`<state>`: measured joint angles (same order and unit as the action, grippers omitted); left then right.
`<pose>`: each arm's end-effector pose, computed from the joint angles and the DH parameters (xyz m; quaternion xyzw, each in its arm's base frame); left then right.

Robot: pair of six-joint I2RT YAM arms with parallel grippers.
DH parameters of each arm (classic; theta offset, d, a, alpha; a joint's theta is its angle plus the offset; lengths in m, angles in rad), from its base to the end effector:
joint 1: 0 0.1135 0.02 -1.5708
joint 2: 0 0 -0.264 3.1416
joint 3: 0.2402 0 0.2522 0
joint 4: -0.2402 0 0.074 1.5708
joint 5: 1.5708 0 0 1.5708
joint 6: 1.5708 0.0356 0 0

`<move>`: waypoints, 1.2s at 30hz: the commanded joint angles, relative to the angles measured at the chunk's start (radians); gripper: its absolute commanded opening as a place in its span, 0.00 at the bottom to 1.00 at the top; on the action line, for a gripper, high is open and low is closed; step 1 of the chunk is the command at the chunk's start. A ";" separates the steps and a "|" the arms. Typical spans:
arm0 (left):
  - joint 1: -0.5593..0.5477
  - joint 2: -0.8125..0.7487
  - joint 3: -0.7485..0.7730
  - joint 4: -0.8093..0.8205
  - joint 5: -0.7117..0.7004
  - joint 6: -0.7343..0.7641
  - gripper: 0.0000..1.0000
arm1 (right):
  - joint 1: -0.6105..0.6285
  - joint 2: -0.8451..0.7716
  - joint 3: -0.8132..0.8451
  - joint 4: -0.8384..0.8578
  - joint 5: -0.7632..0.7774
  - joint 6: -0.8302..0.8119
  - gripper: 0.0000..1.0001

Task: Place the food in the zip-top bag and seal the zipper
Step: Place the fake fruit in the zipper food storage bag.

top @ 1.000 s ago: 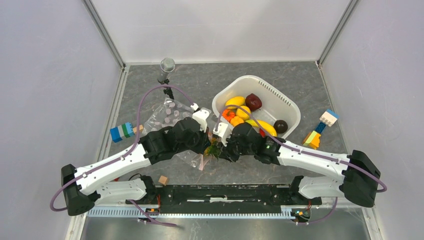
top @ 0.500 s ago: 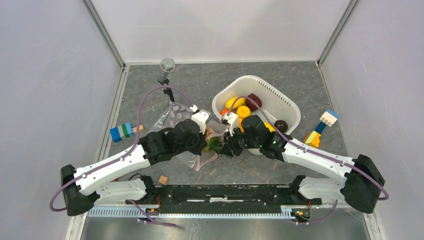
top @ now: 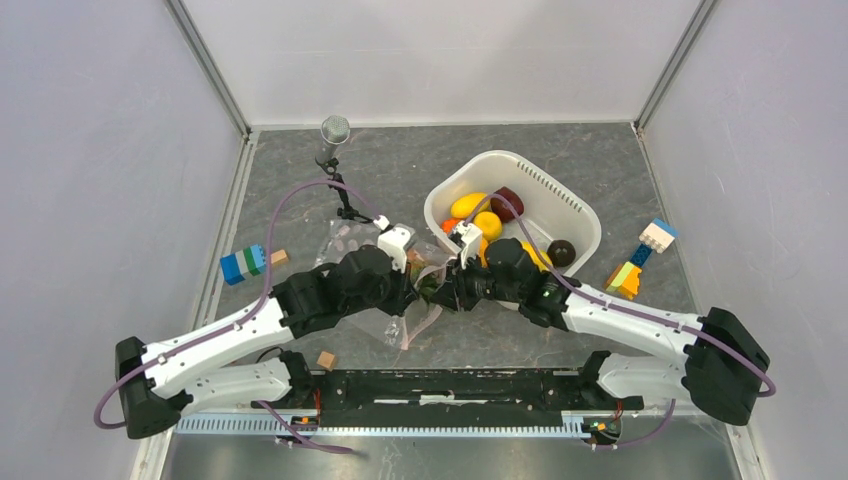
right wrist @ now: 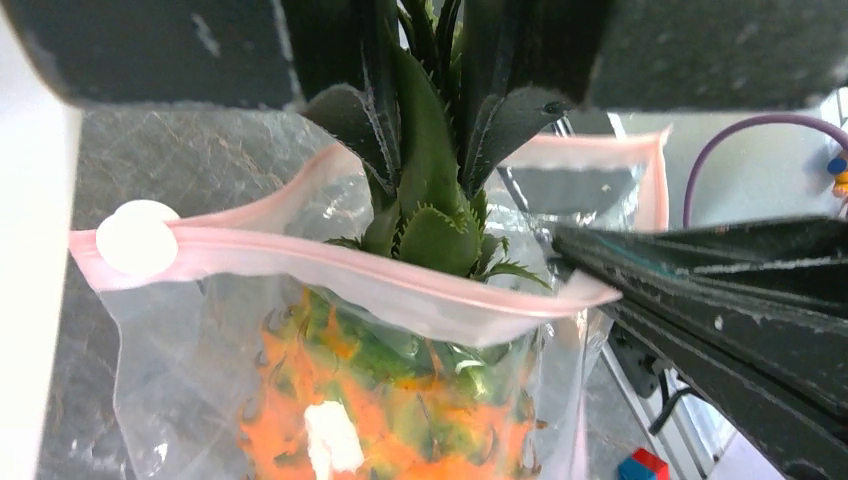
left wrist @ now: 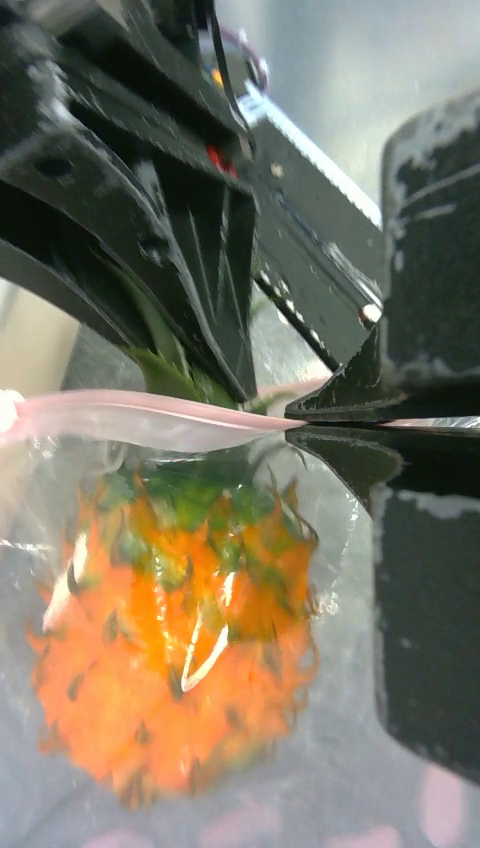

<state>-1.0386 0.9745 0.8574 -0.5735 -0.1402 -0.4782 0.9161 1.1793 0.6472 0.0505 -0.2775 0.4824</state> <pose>0.1089 -0.1752 0.2933 0.2209 0.8755 -0.2463 0.3521 0.1486 0.2096 0.2348 -0.2522 0.8119 0.4208 0.3165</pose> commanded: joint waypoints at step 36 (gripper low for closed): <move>0.000 -0.215 0.037 0.217 -0.251 -0.288 0.02 | 0.247 0.088 0.175 0.242 0.318 -0.018 0.78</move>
<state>-1.0428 0.7811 0.8062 -0.4564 -0.2565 -0.7086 1.1049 1.3277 0.7696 0.2932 0.2447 0.6109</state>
